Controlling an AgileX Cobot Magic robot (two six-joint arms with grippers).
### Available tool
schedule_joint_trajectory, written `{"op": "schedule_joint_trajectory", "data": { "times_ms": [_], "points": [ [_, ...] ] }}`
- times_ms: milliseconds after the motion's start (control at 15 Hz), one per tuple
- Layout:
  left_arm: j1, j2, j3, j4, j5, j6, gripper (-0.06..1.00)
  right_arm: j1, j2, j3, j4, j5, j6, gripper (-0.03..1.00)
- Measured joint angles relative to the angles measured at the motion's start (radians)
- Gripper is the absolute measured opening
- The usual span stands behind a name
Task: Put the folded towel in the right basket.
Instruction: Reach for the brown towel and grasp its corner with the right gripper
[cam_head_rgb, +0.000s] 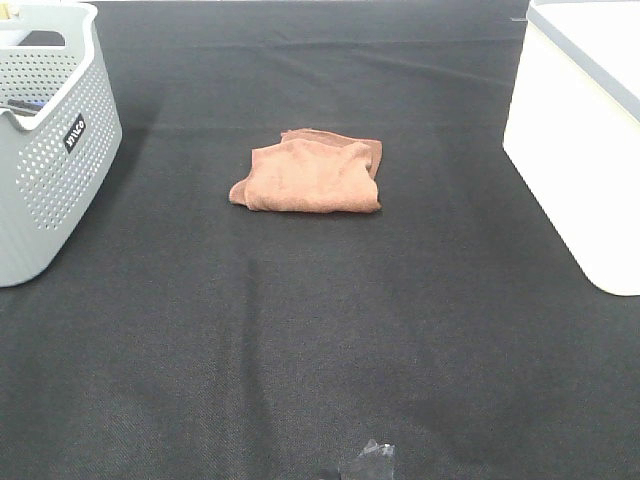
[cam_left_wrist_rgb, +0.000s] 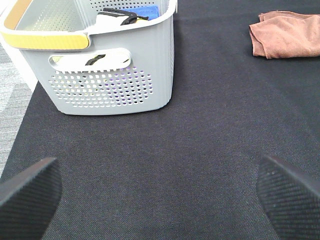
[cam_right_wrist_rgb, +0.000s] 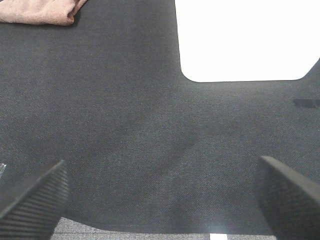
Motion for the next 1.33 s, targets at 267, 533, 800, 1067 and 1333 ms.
{"op": "schedule_joint_trajectory", "data": {
  "times_ms": [267, 533, 800, 1067, 1333],
  "points": [
    [0.0, 0.0, 0.0, 0.0, 0.0, 0.0, 0.99, 0.0, 0.0, 0.0, 0.0, 0.0, 0.0, 0.97],
    [0.0, 0.0, 0.0, 0.0, 0.0, 0.0, 0.99, 0.0, 0.0, 0.0, 0.0, 0.0, 0.0, 0.97],
    [0.0, 0.0, 0.0, 0.0, 0.0, 0.0, 0.99, 0.0, 0.07, -0.022, 0.0, 0.021, 0.0, 0.97],
    [0.0, 0.0, 0.0, 0.0, 0.0, 0.0, 0.99, 0.0, 0.573, -0.305, 0.119, 0.092, -0.011, 0.97],
    [0.0, 0.0, 0.0, 0.0, 0.0, 0.0, 0.99, 0.0, 1.026, -0.622, 0.323, 0.09, -0.113, 0.97]
  ]
}}
